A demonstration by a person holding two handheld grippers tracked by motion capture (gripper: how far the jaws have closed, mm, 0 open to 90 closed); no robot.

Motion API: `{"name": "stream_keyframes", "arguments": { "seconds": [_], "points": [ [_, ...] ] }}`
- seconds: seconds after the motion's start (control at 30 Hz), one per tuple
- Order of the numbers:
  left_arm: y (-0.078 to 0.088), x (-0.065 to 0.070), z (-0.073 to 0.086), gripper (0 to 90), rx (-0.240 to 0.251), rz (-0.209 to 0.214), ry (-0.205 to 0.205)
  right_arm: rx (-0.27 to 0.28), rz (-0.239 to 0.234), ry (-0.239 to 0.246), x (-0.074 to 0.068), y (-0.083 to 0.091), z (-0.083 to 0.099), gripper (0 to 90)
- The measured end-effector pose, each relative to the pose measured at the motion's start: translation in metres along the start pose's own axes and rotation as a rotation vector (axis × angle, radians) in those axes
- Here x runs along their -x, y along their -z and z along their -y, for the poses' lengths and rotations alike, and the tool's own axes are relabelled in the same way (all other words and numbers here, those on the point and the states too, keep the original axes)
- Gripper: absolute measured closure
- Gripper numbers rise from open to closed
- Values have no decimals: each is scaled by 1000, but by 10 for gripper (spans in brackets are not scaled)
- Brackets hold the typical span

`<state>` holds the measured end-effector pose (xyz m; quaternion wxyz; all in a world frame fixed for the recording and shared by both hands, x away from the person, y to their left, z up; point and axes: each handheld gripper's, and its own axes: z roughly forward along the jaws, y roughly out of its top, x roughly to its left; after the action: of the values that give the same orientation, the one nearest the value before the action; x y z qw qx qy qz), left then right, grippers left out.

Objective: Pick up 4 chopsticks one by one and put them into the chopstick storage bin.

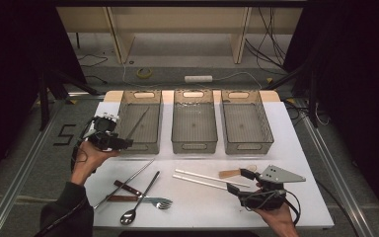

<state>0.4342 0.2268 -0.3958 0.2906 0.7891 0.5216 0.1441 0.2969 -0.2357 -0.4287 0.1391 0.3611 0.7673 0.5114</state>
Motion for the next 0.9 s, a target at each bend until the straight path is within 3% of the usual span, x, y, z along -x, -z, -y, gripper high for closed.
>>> {"name": "stream_keyframes", "arguments": {
  "seconds": [0.1, 0.47, 0.73, 0.9],
  "points": [
    [2, 5, 8, 309, -32, 20, -13, 1, 1, 4, 0, 1, 0, 290],
    [10, 17, 32, 255, -97, 23, -45, 2, -2, 1, 1, 3, 0, 290],
    [14, 19, 43, 265, -136, 21, -62, -5, -2, 1, 1, 2, 0, 290],
    [12, 19, 50, 299, -187, 18, -79, -10, -3, -1, 1, 1, 0, 290]
  ]
}}
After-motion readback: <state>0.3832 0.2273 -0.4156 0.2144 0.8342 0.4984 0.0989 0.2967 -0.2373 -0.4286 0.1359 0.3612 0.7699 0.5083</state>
